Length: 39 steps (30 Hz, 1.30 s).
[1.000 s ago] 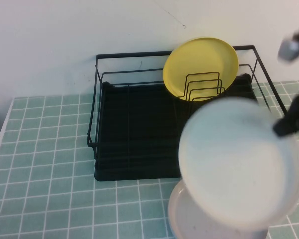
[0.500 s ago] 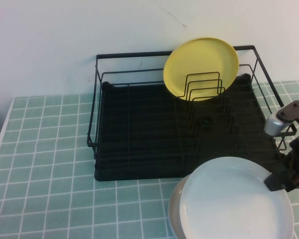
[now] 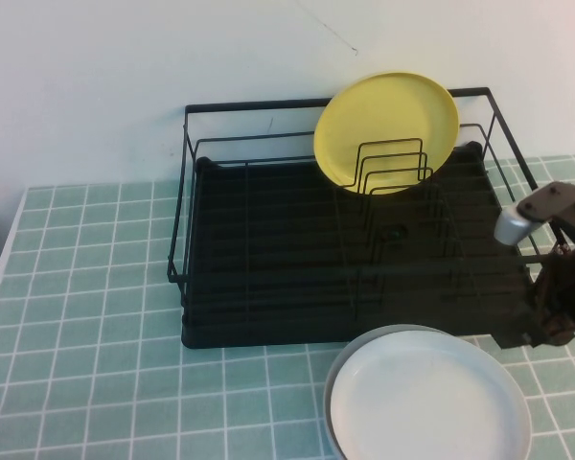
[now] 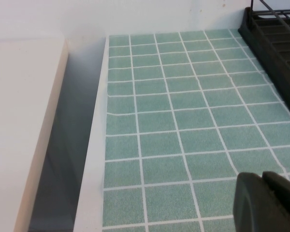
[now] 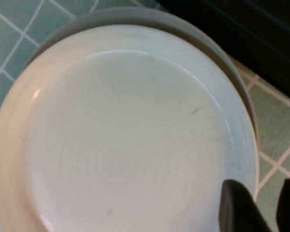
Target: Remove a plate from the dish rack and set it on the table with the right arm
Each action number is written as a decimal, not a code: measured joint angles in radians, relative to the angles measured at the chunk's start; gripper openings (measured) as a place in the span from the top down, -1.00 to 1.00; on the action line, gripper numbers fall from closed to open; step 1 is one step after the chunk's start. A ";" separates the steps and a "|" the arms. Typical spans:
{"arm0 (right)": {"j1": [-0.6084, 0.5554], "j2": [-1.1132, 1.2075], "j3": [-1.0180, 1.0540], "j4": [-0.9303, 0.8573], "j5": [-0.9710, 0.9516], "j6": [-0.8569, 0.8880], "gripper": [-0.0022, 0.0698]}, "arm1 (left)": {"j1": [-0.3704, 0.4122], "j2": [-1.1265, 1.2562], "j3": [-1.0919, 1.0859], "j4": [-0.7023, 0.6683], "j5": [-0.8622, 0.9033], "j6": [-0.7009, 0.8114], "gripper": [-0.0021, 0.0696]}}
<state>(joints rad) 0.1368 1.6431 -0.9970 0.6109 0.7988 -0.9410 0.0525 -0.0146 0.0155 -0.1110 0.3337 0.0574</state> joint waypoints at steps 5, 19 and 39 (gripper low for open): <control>0.000 -0.013 -0.097 -0.016 0.091 0.028 0.48 | 0.000 0.000 0.000 0.000 0.000 0.000 0.95; 0.000 -0.472 -0.265 -0.423 0.116 0.349 0.92 | 0.000 0.000 0.000 0.000 0.000 0.000 0.95; 0.000 -1.010 0.290 -0.394 0.091 0.573 0.94 | 0.000 0.000 0.000 0.000 0.000 0.000 0.95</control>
<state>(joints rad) 0.1368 0.6335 -0.7066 0.2167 0.8902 -0.3679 0.0525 -0.0146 0.0155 -0.1110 0.3337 0.0574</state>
